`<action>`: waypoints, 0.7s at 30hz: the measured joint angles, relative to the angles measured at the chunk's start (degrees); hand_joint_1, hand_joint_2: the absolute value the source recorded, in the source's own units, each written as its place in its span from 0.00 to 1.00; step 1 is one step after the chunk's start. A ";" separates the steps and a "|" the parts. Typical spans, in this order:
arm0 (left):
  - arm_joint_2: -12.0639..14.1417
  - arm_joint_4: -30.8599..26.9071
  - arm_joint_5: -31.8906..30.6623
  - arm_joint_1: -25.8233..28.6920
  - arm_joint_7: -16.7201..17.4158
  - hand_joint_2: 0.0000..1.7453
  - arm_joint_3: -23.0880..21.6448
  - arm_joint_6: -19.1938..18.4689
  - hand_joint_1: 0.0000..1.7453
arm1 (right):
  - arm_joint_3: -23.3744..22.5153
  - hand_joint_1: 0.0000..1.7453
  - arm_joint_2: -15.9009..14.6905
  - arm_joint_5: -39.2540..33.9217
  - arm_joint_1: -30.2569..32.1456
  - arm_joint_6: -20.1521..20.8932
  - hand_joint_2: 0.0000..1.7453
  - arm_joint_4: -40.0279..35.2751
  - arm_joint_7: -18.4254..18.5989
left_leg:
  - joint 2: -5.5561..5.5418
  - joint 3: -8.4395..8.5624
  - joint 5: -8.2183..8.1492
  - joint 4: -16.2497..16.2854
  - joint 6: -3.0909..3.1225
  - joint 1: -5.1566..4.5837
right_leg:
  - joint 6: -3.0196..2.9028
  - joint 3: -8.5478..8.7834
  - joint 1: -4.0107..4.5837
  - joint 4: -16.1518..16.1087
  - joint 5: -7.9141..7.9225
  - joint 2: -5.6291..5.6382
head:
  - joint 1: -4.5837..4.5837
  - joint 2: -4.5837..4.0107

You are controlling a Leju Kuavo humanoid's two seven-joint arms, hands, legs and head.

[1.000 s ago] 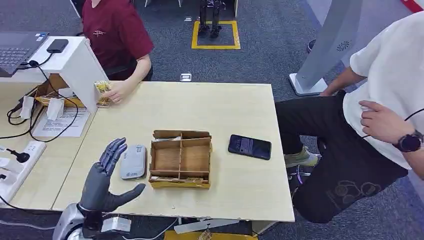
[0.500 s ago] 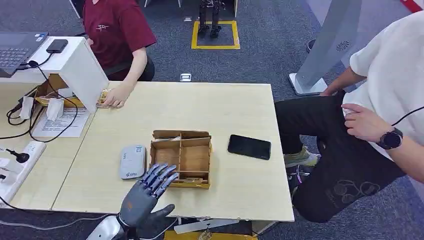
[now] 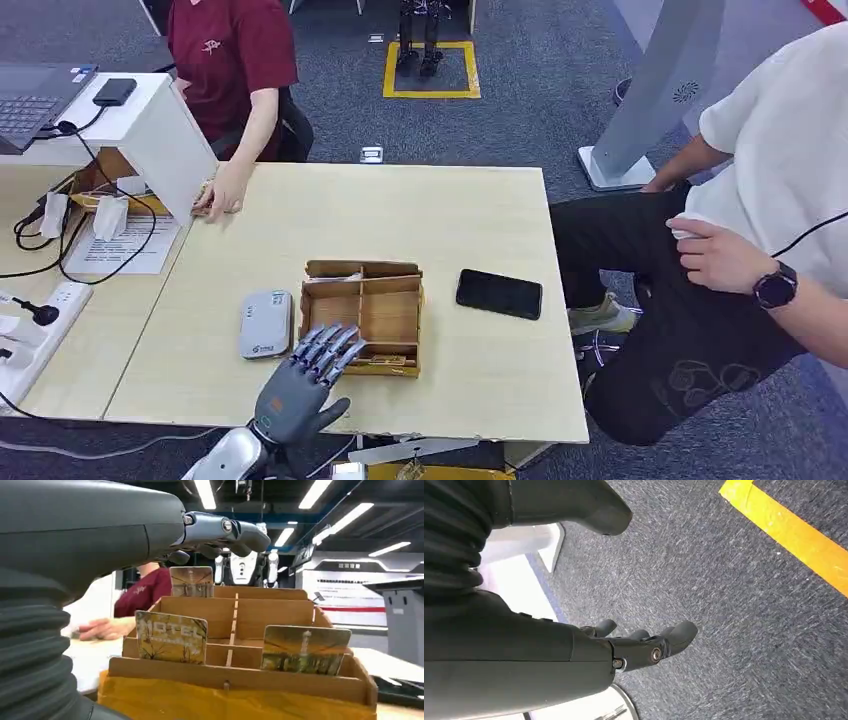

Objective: Pass the card to the sensor for recognition and then transmit it.

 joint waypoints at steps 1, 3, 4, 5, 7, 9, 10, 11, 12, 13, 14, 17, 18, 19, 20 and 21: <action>-0.19 0.22 -0.30 -0.05 0.28 1.00 0.35 0.02 0.00 | 0.00 0.00 0.00 0.00 -0.01 0.00 1.00 0.00 0.00 | 0.00 0.00 0.00 0.00 0.00 0.00 | 0.00 0.00 0.00 0.00 0.00 0.00 | 0.00 0.00; -0.61 0.61 -0.41 -0.14 0.41 1.00 0.70 0.04 0.00 | -0.02 0.00 0.00 0.00 -0.01 0.00 1.00 0.00 0.00 | 0.00 0.00 0.00 0.00 0.00 0.00 | 0.00 0.00 0.00 0.00 0.00 0.00 | 0.00 0.00; -0.87 0.74 -0.28 -0.14 0.41 1.00 1.00 0.04 0.00 | -0.04 0.00 0.00 0.00 0.00 0.00 1.00 0.00 0.00 | 0.00 -0.01 0.00 0.00 0.00 0.00 | 0.00 0.00 0.00 0.00 0.00 0.00 | 0.00 0.00; -1.11 0.85 0.00 -0.13 0.41 1.00 1.38 0.04 0.00 | -0.09 0.00 0.00 0.00 0.01 0.00 1.00 0.00 0.00 | 0.00 -0.01 0.00 0.00 0.00 0.00 | 0.00 0.00 0.00 0.00 0.00 0.00 | 0.00 0.00; -1.62 0.98 0.24 -0.13 0.41 1.00 2.14 0.07 0.00 | -0.13 0.00 0.00 0.00 0.00 0.00 1.00 0.00 0.00 | 0.00 0.00 0.00 0.00 0.00 0.00 | 0.00 0.00 0.00 0.00 0.00 0.00 | 0.00 0.00; -2.01 1.03 0.24 -0.14 0.52 1.00 2.58 0.07 0.00 | -0.15 0.00 0.00 0.02 0.01 0.00 1.00 0.00 0.00 | 0.00 0.00 0.00 0.00 0.00 0.00 | 0.00 0.00 0.00 0.00 0.00 0.00 | 0.00 0.00; -2.16 1.05 0.22 -0.14 0.55 1.00 2.84 0.06 0.00 | -0.15 0.00 0.00 0.02 0.01 0.00 1.00 0.00 0.00 | 0.00 0.00 0.00 0.00 0.00 0.00 | 0.00 0.00 0.00 0.00 0.00 0.00 | 0.00 0.00; -2.29 1.09 0.20 -0.13 0.57 1.00 3.14 0.06 0.00 | -0.17 0.00 0.00 0.04 0.01 0.00 1.00 0.00 0.00 | 0.00 0.00 0.00 0.00 0.00 0.00 | 0.00 0.00 0.00 0.00 0.00 0.00 | 0.00 0.00; -2.45 1.11 0.22 -0.14 0.59 1.00 3.52 0.06 0.00 | -0.20 0.00 0.00 0.09 0.01 0.00 1.00 0.00 0.00 | 0.00 0.00 0.00 0.00 0.00 0.00 | 0.00 0.00 0.00 0.00 0.00 0.00 | 0.00 0.00; -2.62 1.14 0.44 -0.14 0.59 1.00 3.80 0.07 0.00 | -0.20 0.00 0.00 0.15 0.01 0.00 1.00 0.00 0.00 | 0.00 0.00 0.00 0.00 0.00 0.00 | 0.00 0.00 0.00 0.00 0.00 0.00 | 0.00 0.00; -2.77 1.14 0.59 -0.13 0.59 1.00 4.06 0.07 0.00 | -0.22 0.00 0.00 0.15 0.01 0.00 1.00 0.00 0.00 | 0.00 0.00 0.00 0.00 0.00 0.00 | 0.00 0.00 0.00 0.00 0.00 0.00 | 0.00 0.00; -3.17 1.16 0.68 -0.14 0.89 1.00 4.96 0.09 0.00 | -0.28 0.00 0.00 0.22 0.01 0.00 1.00 0.00 0.00 | 0.00 0.00 0.00 0.00 0.00 0.00 | 0.00 0.00 0.00 0.00 0.00 0.00 | 0.00 0.00; -3.28 1.16 0.59 -0.13 1.03 1.00 5.31 0.09 0.00 | -0.35 0.00 0.00 0.37 0.01 0.00 1.00 0.00 0.00 | 0.00 0.00 0.00 0.00 0.00 0.00 | 0.00 0.00 0.00 0.00 0.00 0.00 | 0.00 0.00; -3.45 1.16 0.63 -0.14 1.16 1.00 5.68 0.09 0.00 | -0.46 0.00 0.00 0.50 0.01 0.00 1.00 0.00 0.00 | 0.00 0.00 0.00 0.00 0.00 0.00 | 0.00 0.00 0.00 0.00 0.00 0.00 | 0.00 0.00; -3.63 1.16 0.79 -0.15 1.38 1.00 6.05 0.09 0.00 | -0.61 0.00 0.00 0.57 0.01 0.00 1.00 0.00 0.00 | 0.00 0.00 0.00 0.00 0.00 0.00 | 0.00 0.00 0.00 0.00 0.00 0.00 | 0.00 0.00; -3.74 1.16 0.96 -0.16 1.60 1.00 6.43 0.09 0.00 | -0.70 0.00 0.00 0.59 0.01 0.00 1.00 0.00 0.00 | 0.00 0.00 0.00 0.00 0.00 0.00 | 0.00 0.00 0.00 0.00 0.00 0.00 | 0.00 0.00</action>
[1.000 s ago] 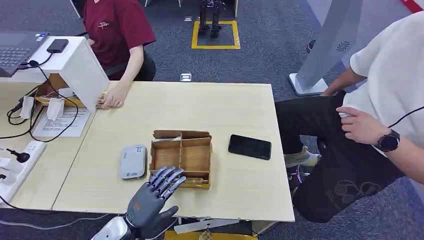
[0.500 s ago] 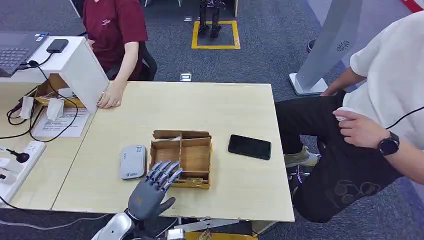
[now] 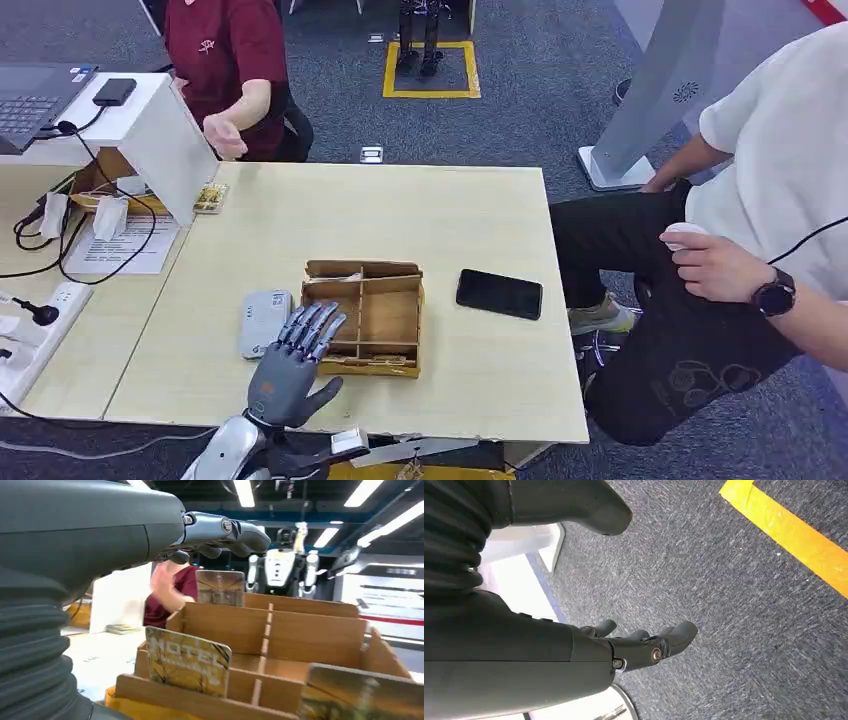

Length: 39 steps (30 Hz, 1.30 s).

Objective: Pass the card to the sensor for recognition and then transmit it.

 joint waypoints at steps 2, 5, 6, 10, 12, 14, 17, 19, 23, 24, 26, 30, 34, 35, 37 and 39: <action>-0.24 0.00 0.07 -0.05 0.02 1.00 0.37 0.00 0.00 | -0.13 0.00 0.00 0.00 0.00 0.00 1.00 0.00 0.00 | 0.00 0.00 0.00 0.00 0.00 0.00 | 0.00 0.00 0.00 0.00 0.00 0.00 | 0.00 0.00; -0.50 0.00 0.11 -0.05 0.00 1.00 0.92 0.00 0.00 | -0.37 0.00 0.00 0.00 0.00 0.00 1.00 0.00 0.00 | 0.00 0.00 0.00 0.00 0.00 0.00 | 0.00 0.00 0.00 0.00 0.00 0.00 | 0.00 0.00; -0.55 0.00 0.11 -0.06 0.02 1.00 1.05 0.00 0.00 | -0.39 0.00 0.02 0.00 0.00 0.00 1.00 0.00 0.00 | 0.00 0.00 0.00 0.00 0.00 0.00 | 0.00 0.00 0.00 0.00 0.00 0.00 | 0.00 0.00; -0.57 0.04 -0.41 -0.09 0.26 1.00 1.18 0.00 0.00 | -0.48 0.00 0.00 0.02 0.00 -0.02 1.00 0.00 0.00 | 0.00 0.00 0.00 0.00 0.00 0.00 | 0.00 0.00 0.00 0.00 0.00 0.00 | 0.00 0.00; -0.72 0.31 -0.57 -0.18 0.77 1.00 1.18 0.00 0.00 | -0.52 0.00 0.00 0.07 0.00 -0.04 1.00 0.00 0.00 | 0.00 0.00 0.00 0.00 0.00 0.00 | 0.00 0.00 0.00 0.00 0.00 0.00 | 0.00 0.00; -0.83 0.66 -0.77 -0.26 1.14 1.00 1.20 0.00 0.25 | -0.59 0.00 0.00 0.11 0.00 -0.07 1.00 0.00 0.00 | 0.00 0.00 0.00 0.00 0.00 0.00 | 0.00 0.00 0.00 0.00 0.00 0.00 | 0.02 0.00; -0.87 1.29 0.31 -0.46 0.52 1.00 1.20 -0.18 1.00 | -0.72 0.00 0.00 0.24 -0.01 -0.07 1.00 0.00 0.00 | 0.00 0.00 0.00 0.00 0.00 0.00 | 0.00 0.00 0.00 0.00 0.00 0.00 | 0.00 0.00; -0.85 1.77 1.25 -0.71 0.33 1.00 1.18 -0.72 1.00 | -0.79 0.00 0.00 0.28 -0.01 -0.13 1.00 0.00 -0.02 | 0.00 0.00 0.00 0.00 0.00 0.00 | 0.00 0.00 0.00 0.00 0.00 0.00 | 0.00 0.00; -0.79 2.16 3.03 -0.90 -0.20 1.00 1.18 -1.29 1.00 | -0.87 0.00 0.00 0.42 -0.01 -0.26 1.00 0.00 -0.07 | 0.00 0.00 0.00 0.00 0.00 0.00 | 0.00 0.00 0.00 0.00 0.00 0.00 | 0.00 0.00; -0.79 2.25 3.21 -0.90 -0.22 1.00 1.18 -1.31 1.00 | -0.87 0.00 0.00 0.42 -0.01 -0.28 1.00 0.00 -0.07 | 0.00 0.00 0.00 0.00 0.00 0.00 | 0.00 0.00 0.00 0.00 0.00 0.00 | 0.00 0.00; -0.79 2.34 3.91 -0.90 -0.53 1.00 1.18 -1.53 1.00 | -0.90 0.00 0.00 0.42 -0.02 -0.37 1.00 0.00 -0.07 | 0.00 -0.01 0.00 0.00 0.00 0.00 | 0.00 0.00 0.00 0.00 0.00 0.00 | 0.00 0.00; -0.76 2.49 4.63 -0.94 -1.14 1.00 1.18 -2.65 1.00 | -1.01 0.00 0.00 0.26 -0.04 -0.39 1.00 0.00 -0.07 | 0.00 -0.01 0.00 0.00 0.00 0.00 | 0.00 0.00 0.00 0.00 0.00 0.00 | 0.00 0.00; -0.76 2.67 4.85 -1.03 -1.22 1.00 1.18 -2.77 1.00 | -1.51 0.00 0.00 0.24 -0.05 -0.39 1.00 0.00 -0.11 | 0.00 -0.01 0.00 0.00 0.00 0.00 | 0.00 0.00 0.00 0.00 0.00 0.00 | 0.00 0.00; -0.76 2.69 4.89 -1.10 -1.22 1.00 1.18 -2.82 1.00 | -1.64 0.00 0.00 0.22 -0.05 -0.39 1.00 0.00 -0.11 | 0.00 -0.01 0.00 0.00 0.00 0.00 | 0.00 0.00 0.00 0.00 0.00 0.00 | 0.00 0.00; -0.76 2.73 5.27 -1.22 -1.33 1.00 1.18 -3.08 1.00 | -1.86 0.00 0.00 0.22 -0.05 -0.39 1.00 0.00 -0.13 | 0.00 0.00 0.00 0.00 0.00 0.00 | 0.00 0.00 0.00 0.00 0.00 0.00 | 0.00 0.00; -0.74 2.75 7.26 -1.29 -2.52 1.00 1.18 -3.98 1.00 | -2.01 0.00 0.00 0.24 -0.05 -0.39 1.00 0.00 -0.13 | 0.00 -0.01 0.00 0.00 0.00 0.00 | 0.00 0.00 0.00 0.00 0.00 0.00 | 0.00 0.00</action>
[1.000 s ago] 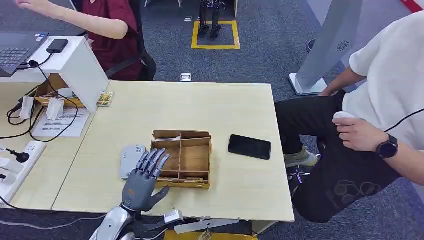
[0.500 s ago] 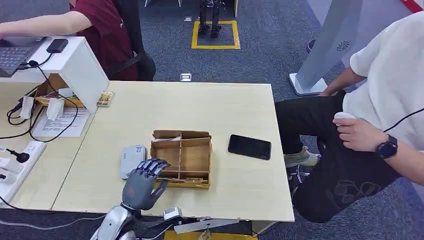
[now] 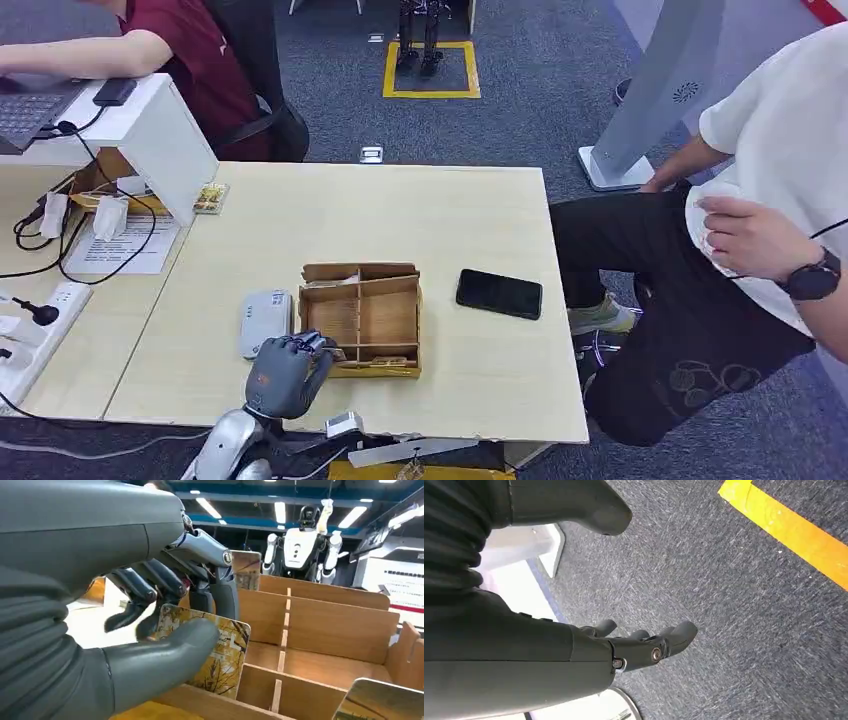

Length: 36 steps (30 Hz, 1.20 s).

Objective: Pass the card to the sensor for recognition and then transmit it.

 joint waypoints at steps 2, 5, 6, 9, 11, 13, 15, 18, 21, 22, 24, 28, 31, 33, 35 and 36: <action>0.09 -0.09 3.87 -0.21 -1.88 1.00 0.00 -1.57 1.00 | -0.13 0.00 0.00 0.26 0.00 0.00 1.00 0.00 -0.04 | 0.00 0.00 0.00 0.00 0.00 0.00 | 0.00 0.00 0.00 0.00 0.00 0.00 | 0.00 0.00; 1.01 -3.03 7.34 -0.82 -2.77 1.00 0.00 -3.89 1.00 | -0.17 0.00 0.00 0.55 0.01 0.02 1.00 0.00 -0.07 | -0.01 -0.01 0.02 0.00 0.02 0.01 | 0.00 -0.01 0.00 0.00 0.00 -0.01 | 0.00 0.00; 1.45 -4.32 8.03 -1.35 -2.62 1.00 0.02 -4.89 1.00 | -0.17 0.00 0.00 0.65 0.01 0.02 1.00 0.00 -0.15 | -0.04 -0.01 0.03 0.00 0.02 0.01 | 0.00 -0.01 0.00 0.01 0.00 -0.04 | 0.02 0.00; 3.39 -8.88 9.55 -3.20 -1.85 1.00 0.88 -7.47 1.00 | -0.24 0.00 0.00 0.85 -0.02 0.02 1.00 0.00 -0.31 | -0.04 0.00 0.03 0.00 0.02 0.01 | -0.01 0.00 0.01 0.02 0.01 -0.03 | 0.00 0.00; 4.52 -11.53 10.44 -4.29 -1.59 1.00 2.05 -8.35 1.00 | -0.26 0.00 0.00 0.85 0.00 0.09 1.00 0.00 -0.31 | -0.04 0.00 0.03 0.00 0.01 0.01 | -0.01 0.00 0.01 0.04 0.01 -0.02 | 0.00 0.00; 5.84 -13.69 11.19 -5.24 -1.50 1.00 3.43 -8.63 1.00 | -0.28 0.00 0.00 0.87 -0.01 0.15 1.00 0.00 -0.31 | -0.03 0.00 0.05 0.00 -0.02 0.03 | -0.01 0.00 0.02 0.04 0.01 -0.02 | 0.00 0.00; 7.22 -15.61 11.91 -6.29 -1.48 1.00 4.96 -9.29 1.00 | -0.31 0.00 0.00 0.94 -0.01 0.26 1.00 0.00 -0.31 | -0.04 0.00 0.05 0.00 -0.02 0.04 | -0.01 0.00 0.02 0.05 0.01 -0.03 | 0.00 0.00; 8.61 -17.73 12.94 -7.46 -1.13 1.00 7.17 -9.88 1.00 | -0.33 0.00 0.00 0.96 -0.01 0.33 1.00 0.00 -0.28 | -0.03 0.00 0.05 0.00 -0.02 0.04 | -0.01 0.00 0.03 0.06 0.01 -0.03 | 0.00 0.00; 9.97 -19.00 15.10 -8.92 -0.63 1.00 9.34 -11.85 1.00 | -0.33 0.00 0.00 1.07 -0.01 0.35 1.00 0.00 -0.28 | -0.04 -0.01 0.05 0.00 -0.02 0.04 | -0.01 -0.01 0.03 0.06 0.01 -0.03 | 0.00 0.00; 10.27 -19.26 15.51 -9.48 -0.56 1.00 10.08 -12.26 1.00 | -0.33 0.00 0.02 1.16 -0.01 0.35 1.00 0.00 -0.28 | -0.04 -0.01 0.05 0.00 -0.02 0.04 | -0.01 -0.01 0.02 0.06 0.01 -0.03 | 0.00 0.00; 10.82 -19.63 15.71 -10.20 -0.56 1.00 10.93 -12.67 1.00 | -0.33 0.00 0.00 1.22 -0.01 0.37 1.00 0.00 -0.26 | -0.04 0.00 0.05 0.00 -0.02 0.04 | -0.01 0.00 0.02 0.06 0.01 -0.03 | 0.00 0.00; 10.93 -19.78 15.33 -11.31 0.01 1.00 11.85 -12.83 1.00 | -0.33 0.00 0.00 1.68 -0.02 0.42 1.00 0.00 -0.22 | -0.04 -0.01 0.06 0.00 -0.02 0.03 | -0.01 -0.02 0.02 0.06 0.01 -0.03 | 0.00 0.00; 11.04 -18.47 9.95 -15.56 4.18 1.00 12.92 -11.86 1.00 | -0.33 0.00 0.00 2.21 -0.12 0.33 1.00 0.00 -0.50 | -0.12 -0.04 0.10 0.01 0.00 0.04 | 0.00 -0.02 0.03 0.06 0.02 -0.11 | 0.02 0.00; 11.15 -15.82 8.34 -19.32 6.43 1.00 13.75 -11.84 1.00 | -0.33 0.00 0.02 2.69 -0.38 0.33 1.00 0.00 -0.59 | -0.12 -0.02 0.14 0.01 -0.01 0.03 | -0.04 -0.01 0.02 0.06 0.08 -0.11 | 0.00 0.00; 11.04 -10.97 7.66 -23.34 8.52 1.00 14.56 -12.06 1.00 | -0.26 0.00 0.02 3.30 -0.61 0.39 1.00 0.00 -0.59 | -0.11 -0.01 0.18 0.01 -0.02 0.04 | -0.05 -0.03 0.04 0.06 0.10 -0.09 | -0.02 0.00; 10.97 -8.27 7.71 -25.11 8.68 1.00 14.86 -12.06 1.00 | -0.22 0.00 0.02 3.47 -0.69 0.42 1.00 0.00 -0.57 | -0.11 -0.01 0.19 0.01 -0.03 0.04 | -0.07 -0.03 0.04 0.07 0.11 -0.09 | -0.04 0.00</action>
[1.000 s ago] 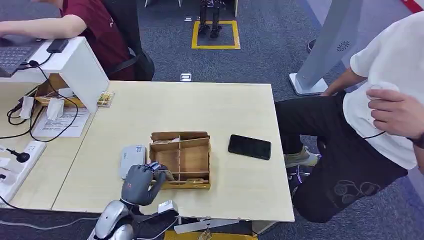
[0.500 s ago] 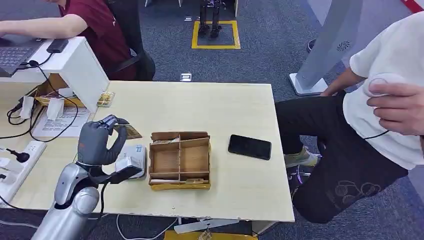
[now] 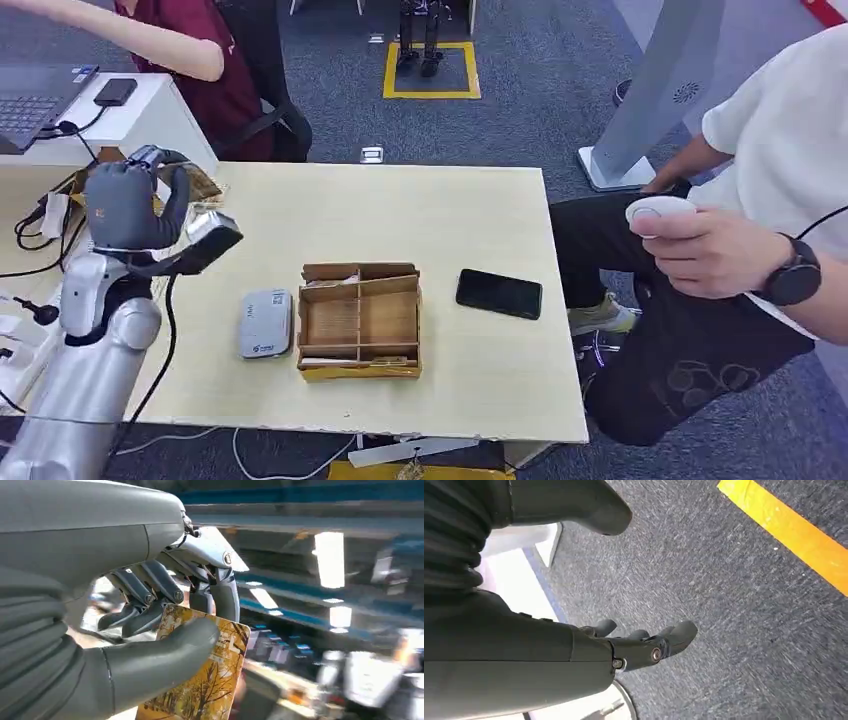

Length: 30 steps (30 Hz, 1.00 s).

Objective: Pass the card to the sensor for recognition and then transmit it.

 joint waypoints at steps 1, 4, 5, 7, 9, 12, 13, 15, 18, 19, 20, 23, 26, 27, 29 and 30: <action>-0.11 2.58 0.04 -1.62 0.09 1.00 0.28 0.11 1.00 | 0.04 0.00 0.00 0.18 -0.08 0.09 1.00 0.00 0.00 | 0.00 0.00 0.03 0.00 -0.05 0.00 | -0.02 -0.01 0.00 0.03 0.02 0.00 | 0.04 0.00; -0.31 8.76 0.04 -4.68 -0.26 1.00 0.92 1.16 1.00 | 0.15 0.00 0.00 0.48 -0.25 0.39 1.00 0.00 0.02 | 0.01 0.00 0.04 0.00 -0.05 0.00 | -0.03 -0.01 0.00 0.04 0.02 0.03 | 0.02 0.00; -0.42 10.43 0.04 -5.38 -0.33 1.00 0.98 1.42 1.00 | 0.17 0.00 0.00 0.48 -0.27 0.52 1.00 0.00 0.02 | 0.01 -0.01 0.03 0.00 -0.05 0.00 | -0.03 -0.01 0.00 0.04 0.02 0.03 | 0.02 0.00; -0.70 12.98 0.07 -6.34 -0.17 1.00 1.14 1.29 1.00 | 0.26 0.00 0.00 0.59 -0.31 0.59 1.00 0.00 0.39 | 0.01 -0.01 0.03 0.00 -0.05 0.00 | -0.03 -0.02 0.00 0.04 0.02 0.02 | 0.02 0.00; -0.92 14.68 0.15 -6.61 -0.05 1.00 1.18 1.20 1.00 | 0.35 0.00 0.00 0.66 -0.27 0.59 1.00 0.00 0.52 | 0.02 -0.03 0.03 0.00 -0.05 0.00 | -0.03 -0.04 0.00 0.04 0.01 0.04 | 0.02 0.00; -1.38 17.03 -0.35 -6.90 0.57 1.00 1.18 1.29 1.00 | 0.48 0.00 0.00 1.03 -0.28 0.87 1.00 0.00 0.52 | 0.02 -0.03 0.03 0.00 -0.05 -0.01 | -0.03 -0.05 -0.01 0.04 0.01 0.04 | 0.00 0.00; -1.55 17.61 -0.39 -6.90 0.72 1.00 1.18 1.36 1.00 | 0.50 0.00 0.00 1.07 -0.26 0.94 1.00 0.00 0.52 | 0.03 -0.03 0.03 0.00 -0.05 -0.01 | -0.03 -0.05 -0.01 0.04 0.01 0.04 | 0.04 0.00; -1.77 18.69 -0.39 -6.90 0.85 1.00 1.20 1.42 1.00 | 0.50 0.00 0.02 1.16 -0.23 0.96 1.00 0.00 0.61 | 0.02 -0.03 0.03 0.00 -0.05 0.00 | -0.03 -0.06 0.00 0.04 0.01 0.04 | 0.02 0.00; -2.08 19.68 -0.37 -6.90 0.87 1.00 1.22 1.64 1.00 | 0.50 0.00 0.02 1.16 -0.23 1.01 1.00 0.00 0.68 | 0.03 -0.03 0.03 0.00 -0.05 0.00 | -0.03 -0.05 0.00 0.04 0.02 0.03 | 0.04 0.00; -2.14 19.94 -0.37 -6.90 0.85 1.00 1.24 1.68 1.00 | 0.50 0.00 0.02 1.16 -0.23 1.01 1.00 0.00 0.68 | 0.03 -0.03 0.03 0.00 -0.05 0.00 | -0.03 -0.05 0.00 0.04 0.02 0.03 | 0.02 0.00; -2.16 20.16 -0.37 -6.90 0.85 1.00 1.24 1.73 1.00 | 0.50 0.00 0.02 1.16 -0.23 1.01 1.00 0.00 0.68 | 0.03 -0.03 0.03 0.00 -0.05 0.00 | -0.03 -0.05 0.00 0.04 0.02 0.03 | 0.04 0.00; -2.32 20.99 -0.33 -6.91 0.66 1.00 1.38 1.81 1.00 | 0.50 0.00 0.02 1.16 -0.21 1.03 1.00 0.00 0.66 | 0.03 -0.03 0.03 0.00 -0.05 0.00 | -0.03 -0.05 0.00 0.04 0.02 0.04 | 0.02 0.00; -2.58 21.89 -0.24 -6.91 0.26 1.00 1.81 1.90 1.00 | 0.50 0.00 0.02 1.18 -0.22 0.98 1.00 0.00 0.50 | 0.02 -0.03 0.03 0.00 -0.05 0.00 | -0.03 -0.05 0.00 0.04 0.02 0.03 | 0.02 0.00; -2.67 22.11 -0.26 -6.91 0.06 1.00 1.94 1.92 1.00 | 0.50 0.00 0.02 1.18 -0.21 0.96 1.00 0.00 0.46 | 0.03 -0.03 0.03 0.00 -0.05 0.00 | -0.03 -0.05 0.00 0.04 0.02 0.04 | 0.04 0.00; -2.75 22.48 -0.28 -6.91 -0.15 1.00 2.10 2.01 0.00 | 0.50 0.00 0.02 1.16 -0.21 0.94 1.00 0.00 0.35 | 0.03 -0.03 0.03 0.00 -0.05 0.00 | -0.03 -0.06 0.00 0.04 0.02 0.05 | 0.04 0.00; -2.86 22.67 -0.39 -6.91 -0.15 1.00 2.12 2.14 0.00 | 0.50 0.00 0.02 1.16 -0.21 0.94 1.00 0.00 0.33 | 0.03 -0.03 0.03 0.00 -0.05 0.00 | -0.03 -0.06 0.00 0.04 0.02 0.04 | 0.02 0.00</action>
